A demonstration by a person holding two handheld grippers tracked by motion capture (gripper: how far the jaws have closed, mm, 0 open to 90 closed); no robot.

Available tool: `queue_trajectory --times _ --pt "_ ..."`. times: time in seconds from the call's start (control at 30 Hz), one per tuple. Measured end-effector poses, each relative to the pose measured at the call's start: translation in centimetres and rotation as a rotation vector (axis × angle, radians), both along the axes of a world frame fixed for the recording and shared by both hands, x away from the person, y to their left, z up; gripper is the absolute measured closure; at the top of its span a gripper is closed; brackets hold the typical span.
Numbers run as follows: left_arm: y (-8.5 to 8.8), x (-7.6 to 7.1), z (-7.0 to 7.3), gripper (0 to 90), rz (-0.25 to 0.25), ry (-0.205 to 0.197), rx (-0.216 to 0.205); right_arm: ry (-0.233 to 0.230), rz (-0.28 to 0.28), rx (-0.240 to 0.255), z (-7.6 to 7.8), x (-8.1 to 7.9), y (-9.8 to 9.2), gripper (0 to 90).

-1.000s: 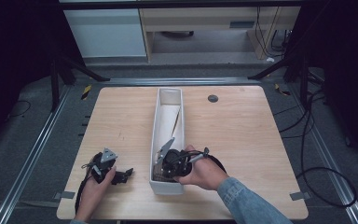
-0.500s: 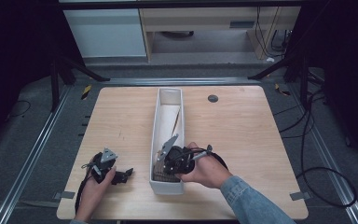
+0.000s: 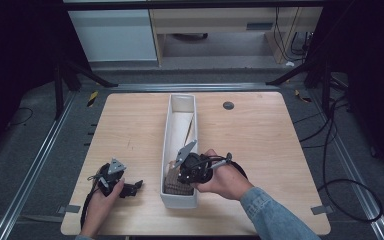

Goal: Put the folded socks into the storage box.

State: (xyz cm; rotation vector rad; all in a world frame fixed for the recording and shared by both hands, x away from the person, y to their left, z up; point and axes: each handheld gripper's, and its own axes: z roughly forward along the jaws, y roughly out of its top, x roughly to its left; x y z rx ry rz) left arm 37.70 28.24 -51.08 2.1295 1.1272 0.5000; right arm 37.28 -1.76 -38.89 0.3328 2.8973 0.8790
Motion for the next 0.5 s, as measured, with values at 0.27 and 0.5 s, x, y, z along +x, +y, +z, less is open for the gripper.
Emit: queue_trajectory --times 0.27,0.5 --pt "0.00 0.00 0.00 0.0 0.000 0.000 0.000 -0.019 -0.028 0.013 0.06 0.05 -0.16 69.4" --pt "0.00 0.00 0.00 0.0 0.000 0.000 0.000 -0.038 -0.055 0.021 0.08 0.26 -0.18 50.0"
